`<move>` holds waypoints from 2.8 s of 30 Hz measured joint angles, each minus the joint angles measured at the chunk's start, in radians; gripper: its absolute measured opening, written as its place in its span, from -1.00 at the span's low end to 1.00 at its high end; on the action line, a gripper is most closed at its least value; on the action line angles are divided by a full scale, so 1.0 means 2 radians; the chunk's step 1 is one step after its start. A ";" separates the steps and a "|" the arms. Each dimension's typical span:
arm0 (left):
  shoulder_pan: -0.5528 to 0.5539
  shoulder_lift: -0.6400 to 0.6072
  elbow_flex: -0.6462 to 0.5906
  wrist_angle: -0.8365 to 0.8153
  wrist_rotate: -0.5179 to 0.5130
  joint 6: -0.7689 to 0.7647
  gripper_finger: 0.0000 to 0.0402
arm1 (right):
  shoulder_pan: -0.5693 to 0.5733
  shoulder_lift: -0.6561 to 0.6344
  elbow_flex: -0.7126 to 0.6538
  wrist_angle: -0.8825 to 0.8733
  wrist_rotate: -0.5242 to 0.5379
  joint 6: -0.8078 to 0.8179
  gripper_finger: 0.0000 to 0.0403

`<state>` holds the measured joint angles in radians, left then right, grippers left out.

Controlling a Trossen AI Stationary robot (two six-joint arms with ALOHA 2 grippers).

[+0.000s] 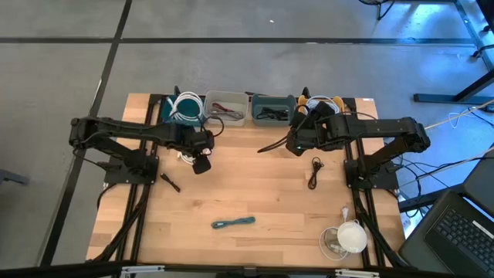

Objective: Pick & Place USB Port
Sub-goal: Put the white HDMI cable into the blue bin

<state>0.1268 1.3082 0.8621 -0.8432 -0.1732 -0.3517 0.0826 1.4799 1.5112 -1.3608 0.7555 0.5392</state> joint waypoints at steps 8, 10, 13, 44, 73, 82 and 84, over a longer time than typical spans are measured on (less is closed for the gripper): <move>0.011 0.029 -0.037 0.029 -0.014 -0.006 0.13 | 0.000 0.000 0.000 0.001 0.000 0.000 0.14; 0.018 0.037 -0.048 0.049 -0.014 -0.004 0.12 | 0.000 0.000 0.000 0.001 0.000 0.000 0.14; 0.031 0.054 -0.062 0.069 -0.003 0.001 0.12 | 0.000 0.000 0.000 0.001 0.000 0.000 0.14; -0.046 0.002 0.006 -0.038 0.026 0.015 -0.94 | 0.000 0.000 0.000 0.002 0.000 0.000 0.14; 0.195 -0.026 -0.029 0.155 -0.281 0.270 -0.94 | 0.000 0.000 0.000 0.004 0.002 -0.014 0.14; 0.247 -0.026 -0.130 0.318 -0.242 0.311 -0.94 | 0.000 0.000 0.000 0.007 0.002 -0.013 0.14; 0.258 -0.026 -0.141 0.340 -0.236 0.318 -0.94 | 0.000 0.000 0.000 0.008 0.002 -0.014 0.14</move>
<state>0.6424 1.2560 0.5794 -0.1639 -0.6444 0.2836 0.0823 1.4796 1.5112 -1.3448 0.7586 0.5121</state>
